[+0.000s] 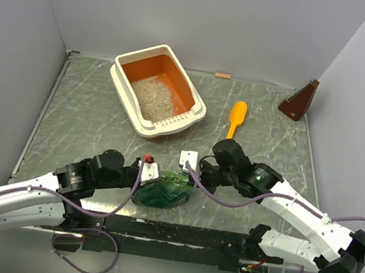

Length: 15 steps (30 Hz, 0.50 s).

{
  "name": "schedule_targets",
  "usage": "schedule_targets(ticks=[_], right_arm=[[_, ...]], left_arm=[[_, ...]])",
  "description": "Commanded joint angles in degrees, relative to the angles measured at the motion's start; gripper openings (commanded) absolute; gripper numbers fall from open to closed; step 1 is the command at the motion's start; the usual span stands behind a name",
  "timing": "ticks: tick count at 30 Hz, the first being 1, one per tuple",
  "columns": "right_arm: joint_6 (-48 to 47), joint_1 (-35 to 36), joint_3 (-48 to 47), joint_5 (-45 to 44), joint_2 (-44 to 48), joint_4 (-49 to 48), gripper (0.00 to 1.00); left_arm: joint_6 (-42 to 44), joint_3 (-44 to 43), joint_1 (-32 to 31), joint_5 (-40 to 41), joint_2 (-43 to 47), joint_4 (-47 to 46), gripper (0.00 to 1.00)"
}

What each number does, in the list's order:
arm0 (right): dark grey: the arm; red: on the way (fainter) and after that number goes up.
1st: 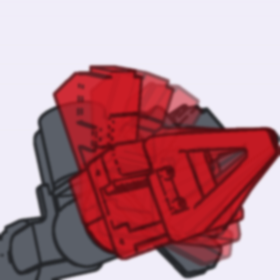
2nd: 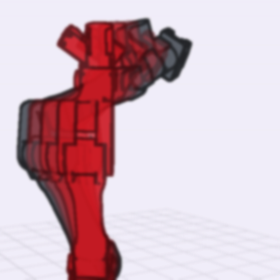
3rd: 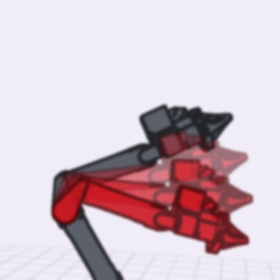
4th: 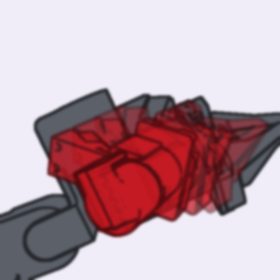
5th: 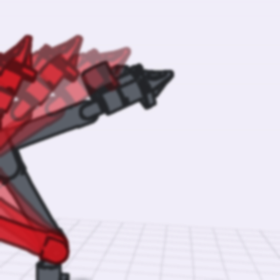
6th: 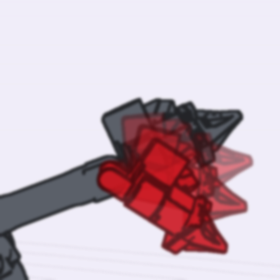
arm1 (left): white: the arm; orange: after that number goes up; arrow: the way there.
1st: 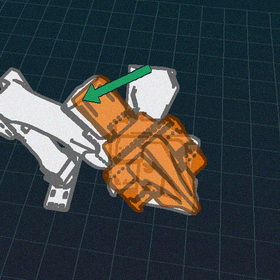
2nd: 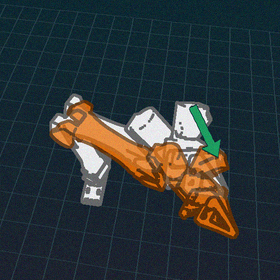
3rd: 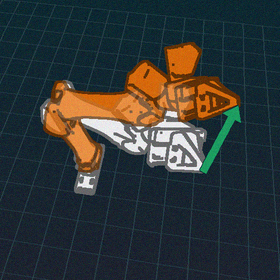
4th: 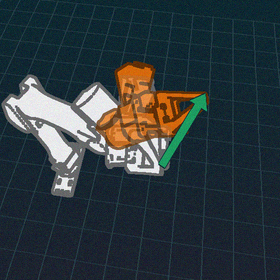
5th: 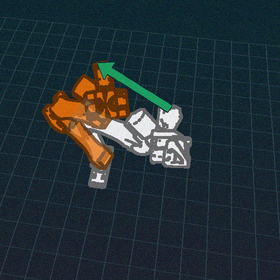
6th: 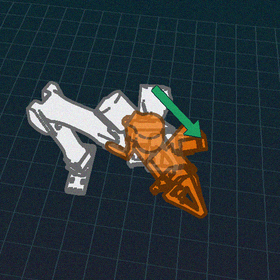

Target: Fill the litter box with clean litter

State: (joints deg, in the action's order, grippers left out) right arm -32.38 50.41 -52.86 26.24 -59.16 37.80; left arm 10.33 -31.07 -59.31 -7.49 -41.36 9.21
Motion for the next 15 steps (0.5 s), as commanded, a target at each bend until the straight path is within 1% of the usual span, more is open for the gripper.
schedule_targets(ticks=[1,4,7,8,9,11,12,13,15], right_arm=[[0.1,-2.9,0.5,0.3,3.3,2.7,0.00],[0.6,-3.7,-0.2,0.6,2.1,2.3,0.00],[3.3,-3.9,-1.8,-1.7,0.9,1.1,0.00],[3.9,-3.9,-2.6,-2.4,0.5,1.0,0.02],[4.9,-4.0,-3.2,-3.7,0.4,0.7,0.17],[7.2,-4.2,-4.3,-7.8,0.7,-0.4,0.27],[8.4,-4.2,-4.9,-10.6,1.2,-0.7,0.37],[9.7,-4.3,-5.3,-13.7,2.0,-1.6,0.43],[11.5,-4.4,-5.5,-19.1,4.2,-3.0,0.50]], left_arm=[[-0.3,1.4,1.2,6.5,4.4,2.6,0.01],[-1.4,2.2,1.2,5.5,6.1,1.3,0.01],[-2.2,2.7,1.2,5.1,5.8,0.3,0.00],[-2.3,2.6,1.2,5.0,5.3,0.1,0.00],[-2.5,2.4,1.2,5.0,5.0,0.2,0.01],[-2.8,2.3,1.1,4.9,4.9,0.0,0.01],[-2.9,2.3,1.1,4.8,5.0,0.0,0.01],[-2.9,2.3,1.2,4.7,5.2,-0.1,0.01],[-3.1,2.5,1.1,4.6,6.0,-0.4,0.01]])
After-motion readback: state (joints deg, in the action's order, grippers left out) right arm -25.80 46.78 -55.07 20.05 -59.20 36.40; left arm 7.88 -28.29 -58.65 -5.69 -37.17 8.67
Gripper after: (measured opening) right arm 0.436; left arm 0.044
